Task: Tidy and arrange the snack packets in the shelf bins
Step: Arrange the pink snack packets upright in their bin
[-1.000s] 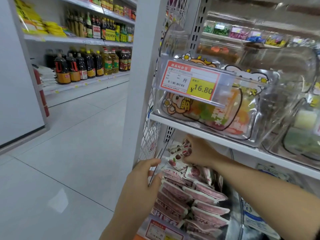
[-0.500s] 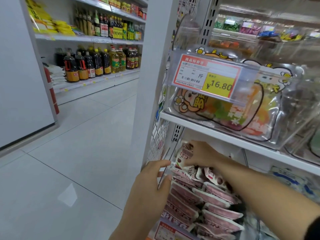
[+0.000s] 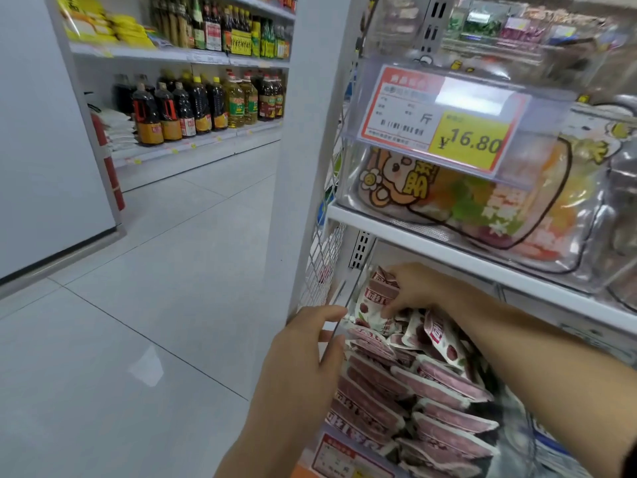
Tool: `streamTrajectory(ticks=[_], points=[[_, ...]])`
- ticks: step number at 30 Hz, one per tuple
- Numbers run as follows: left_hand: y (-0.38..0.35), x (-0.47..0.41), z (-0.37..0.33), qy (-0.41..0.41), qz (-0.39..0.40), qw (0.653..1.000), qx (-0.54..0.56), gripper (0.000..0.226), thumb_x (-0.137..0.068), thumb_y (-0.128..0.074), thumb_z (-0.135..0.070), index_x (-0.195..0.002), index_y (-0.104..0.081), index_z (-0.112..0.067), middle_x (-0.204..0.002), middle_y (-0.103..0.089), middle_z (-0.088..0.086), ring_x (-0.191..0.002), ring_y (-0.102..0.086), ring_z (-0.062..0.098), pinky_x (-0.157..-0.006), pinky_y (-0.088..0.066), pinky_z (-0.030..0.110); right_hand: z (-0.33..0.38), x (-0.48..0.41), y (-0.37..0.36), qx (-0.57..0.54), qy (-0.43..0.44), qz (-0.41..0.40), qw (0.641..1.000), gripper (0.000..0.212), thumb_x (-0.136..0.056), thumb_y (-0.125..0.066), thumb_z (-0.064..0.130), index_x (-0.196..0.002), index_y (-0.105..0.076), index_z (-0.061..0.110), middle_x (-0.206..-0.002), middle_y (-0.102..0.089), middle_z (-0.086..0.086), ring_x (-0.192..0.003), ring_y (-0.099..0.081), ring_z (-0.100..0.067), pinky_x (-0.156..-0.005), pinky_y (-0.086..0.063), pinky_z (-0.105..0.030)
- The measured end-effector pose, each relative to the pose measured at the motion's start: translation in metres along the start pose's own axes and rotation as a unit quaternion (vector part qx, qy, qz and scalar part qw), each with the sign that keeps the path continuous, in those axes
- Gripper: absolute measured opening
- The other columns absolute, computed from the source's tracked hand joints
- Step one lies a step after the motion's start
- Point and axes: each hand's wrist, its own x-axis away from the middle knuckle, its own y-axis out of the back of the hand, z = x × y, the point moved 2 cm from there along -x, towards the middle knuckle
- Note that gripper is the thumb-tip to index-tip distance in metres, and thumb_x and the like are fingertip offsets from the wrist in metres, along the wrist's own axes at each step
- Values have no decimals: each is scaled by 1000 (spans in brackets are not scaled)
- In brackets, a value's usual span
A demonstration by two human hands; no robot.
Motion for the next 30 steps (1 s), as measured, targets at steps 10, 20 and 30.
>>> streamTrajectory(ticks=[10, 20, 30], points=[[-3, -1, 1, -30, 17, 998, -43, 37, -96, -49, -14, -104, -49, -50, -111, -50, -24, -98, -52, -8, -82, -39, 4, 18, 57, 14, -58, 82, -183, 978, 26, -88, -60, 45, -101, -59, 22, -96, -64, 9, -84, -64, -11, -71, -50, -22], [-3, 0, 0, -31, 23, 998, -42, 37, -95, -50, -16, -106, -49, -51, -110, -48, -25, -98, -52, -6, -83, -40, 7, 43, 46, -14, 109, 215, 124, 962, 53, -90, -58, 45, -138, -45, 27, -135, -53, 3, -116, -52, -18, -93, -41, -31], [-1, -1, 0, -32, 25, 999, -33, 31, -95, -51, -16, -116, -55, -39, -115, -51, -19, -101, -52, -3, -88, -43, 15, 39, 47, -15, 163, 160, 54, 972, 56, -82, -63, 45, -134, -41, 39, -119, -61, 9, -121, -49, -17, -110, -3, -59]])
